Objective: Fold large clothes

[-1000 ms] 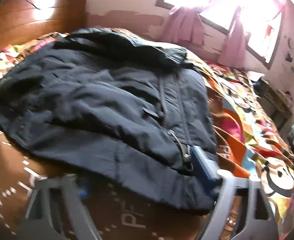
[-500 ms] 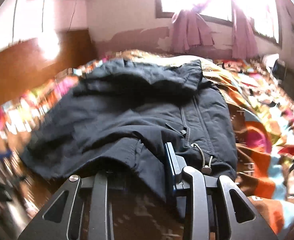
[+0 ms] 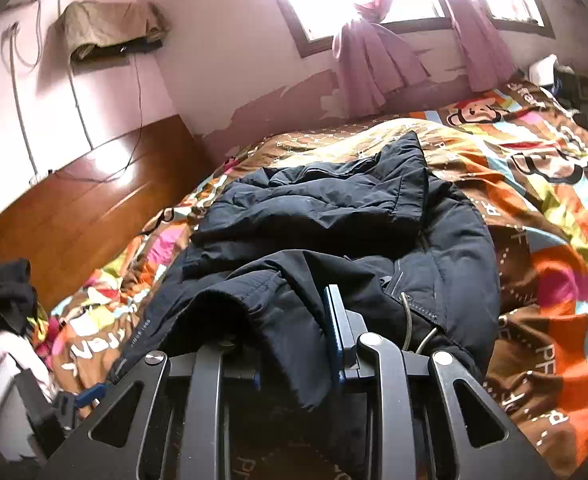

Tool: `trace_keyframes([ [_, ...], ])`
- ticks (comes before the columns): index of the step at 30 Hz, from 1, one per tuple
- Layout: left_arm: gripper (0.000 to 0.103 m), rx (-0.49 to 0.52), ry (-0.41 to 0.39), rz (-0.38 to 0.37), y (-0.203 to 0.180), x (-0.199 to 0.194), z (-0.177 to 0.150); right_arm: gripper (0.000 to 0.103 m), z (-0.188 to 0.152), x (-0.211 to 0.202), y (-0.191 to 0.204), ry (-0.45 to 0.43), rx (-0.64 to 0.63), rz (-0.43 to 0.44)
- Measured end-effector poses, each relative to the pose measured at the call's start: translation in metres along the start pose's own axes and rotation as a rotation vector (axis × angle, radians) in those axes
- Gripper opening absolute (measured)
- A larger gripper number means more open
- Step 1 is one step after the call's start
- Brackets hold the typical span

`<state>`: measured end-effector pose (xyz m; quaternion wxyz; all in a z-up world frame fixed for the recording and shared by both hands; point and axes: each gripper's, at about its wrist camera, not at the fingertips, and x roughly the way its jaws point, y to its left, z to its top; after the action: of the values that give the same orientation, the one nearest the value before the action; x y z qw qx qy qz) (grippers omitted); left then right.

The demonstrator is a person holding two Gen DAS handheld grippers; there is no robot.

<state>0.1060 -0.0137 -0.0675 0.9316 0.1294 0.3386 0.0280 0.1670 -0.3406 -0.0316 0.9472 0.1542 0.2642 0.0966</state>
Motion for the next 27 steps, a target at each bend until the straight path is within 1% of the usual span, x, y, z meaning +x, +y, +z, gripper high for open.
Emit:
trace_keyframes([
  [3,0.103,-0.004,0.017,0.105,0.003,0.007,0.000,0.022,-0.002,0.000,-0.003,0.007,0.015,0.002],
  [5,0.103,-0.031,0.026,0.168,0.014,0.009,0.000,0.022,-0.006,-0.001,-0.005,0.017,0.015,-0.001],
  [9,0.102,-0.103,0.016,0.204,0.034,0.006,0.005,0.022,-0.015,-0.004,-0.012,0.037,0.014,-0.022],
  [10,0.099,-0.110,-0.004,0.221,0.038,0.003,0.008,0.022,-0.016,-0.005,-0.013,0.041,0.009,-0.030],
  [12,0.096,-0.105,-0.036,0.241,0.041,-0.001,0.013,0.022,-0.022,-0.006,-0.015,0.059,-0.023,-0.047],
  [14,0.095,-0.086,-0.092,0.262,0.044,-0.011,0.022,0.023,-0.027,-0.006,-0.016,0.082,-0.071,-0.075],
  [17,0.095,-0.019,-0.159,0.284,0.039,-0.021,0.035,0.023,-0.036,-0.003,-0.020,0.129,-0.133,-0.126],
  [20,0.089,0.066,-0.202,0.288,0.029,-0.025,0.040,0.023,-0.042,0.003,-0.026,0.188,-0.161,-0.164],
  [21,0.086,0.094,-0.213,0.287,0.025,-0.025,0.040,0.024,-0.046,0.005,-0.027,0.208,-0.170,-0.178],
  [23,0.080,0.143,-0.214,0.276,0.020,-0.024,0.038,0.032,-0.054,0.012,-0.030,0.262,-0.198,-0.217],
  [24,0.072,0.148,-0.203,0.258,0.019,-0.023,0.037,0.034,-0.059,0.015,-0.034,0.288,-0.215,-0.242],
  [25,0.065,0.146,-0.193,0.240,0.019,-0.022,0.035,0.036,-0.063,0.016,-0.036,0.301,-0.223,-0.254],
  [26,0.061,0.135,-0.175,0.208,0.019,-0.021,0.034,0.036,-0.067,0.017,-0.038,0.311,-0.227,-0.259],
  [27,0.053,0.128,-0.164,0.190,0.019,-0.020,0.032,0.037,-0.070,0.018,-0.041,0.320,-0.229,-0.262],
])
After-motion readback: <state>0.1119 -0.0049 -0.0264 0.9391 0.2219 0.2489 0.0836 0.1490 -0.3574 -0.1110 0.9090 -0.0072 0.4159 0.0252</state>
